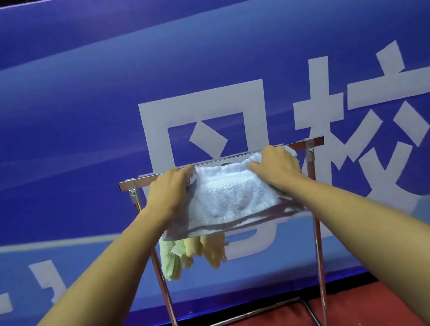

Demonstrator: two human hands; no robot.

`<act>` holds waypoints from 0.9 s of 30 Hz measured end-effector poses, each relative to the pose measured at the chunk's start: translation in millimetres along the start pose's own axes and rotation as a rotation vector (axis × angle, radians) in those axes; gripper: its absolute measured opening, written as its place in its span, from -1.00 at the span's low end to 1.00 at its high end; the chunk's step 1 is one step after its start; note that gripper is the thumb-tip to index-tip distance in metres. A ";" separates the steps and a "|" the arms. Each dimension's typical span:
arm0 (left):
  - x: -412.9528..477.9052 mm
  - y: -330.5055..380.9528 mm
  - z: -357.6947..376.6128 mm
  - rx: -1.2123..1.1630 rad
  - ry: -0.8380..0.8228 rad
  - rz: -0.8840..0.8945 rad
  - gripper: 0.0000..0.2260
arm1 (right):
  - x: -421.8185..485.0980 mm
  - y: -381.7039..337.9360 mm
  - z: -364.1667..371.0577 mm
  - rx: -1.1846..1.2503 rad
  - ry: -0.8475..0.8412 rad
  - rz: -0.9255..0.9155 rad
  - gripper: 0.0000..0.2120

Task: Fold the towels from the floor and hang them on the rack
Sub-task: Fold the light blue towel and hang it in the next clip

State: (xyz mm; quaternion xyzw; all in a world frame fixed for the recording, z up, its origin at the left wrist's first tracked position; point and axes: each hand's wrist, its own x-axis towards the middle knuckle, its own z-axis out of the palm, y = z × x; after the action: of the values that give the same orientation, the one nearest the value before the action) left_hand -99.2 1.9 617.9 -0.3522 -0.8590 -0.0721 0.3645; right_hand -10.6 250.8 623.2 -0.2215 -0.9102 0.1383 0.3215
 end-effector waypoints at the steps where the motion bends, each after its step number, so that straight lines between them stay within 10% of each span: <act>1: 5.0 -4.0 4.1 -0.028 0.002 -0.025 -0.82 | 4.9 -0.6 4.8 -0.007 -0.007 0.006 -0.63; 19: 61.2 0.3 47.8 0.138 -0.150 -0.010 -0.90 | 38.4 -16.7 51.8 -0.561 0.020 -0.687 -0.80; 27: 62.1 38.3 64.9 0.278 -0.355 -0.026 -0.81 | 20.8 -19.1 76.1 -0.492 -0.090 -0.528 -0.76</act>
State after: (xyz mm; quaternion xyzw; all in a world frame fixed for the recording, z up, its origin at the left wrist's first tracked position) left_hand -141.5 89.3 607.8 -0.2948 -0.9157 0.1054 0.2518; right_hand -80.2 236.3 584.2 -0.0432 -0.9552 -0.1632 0.2429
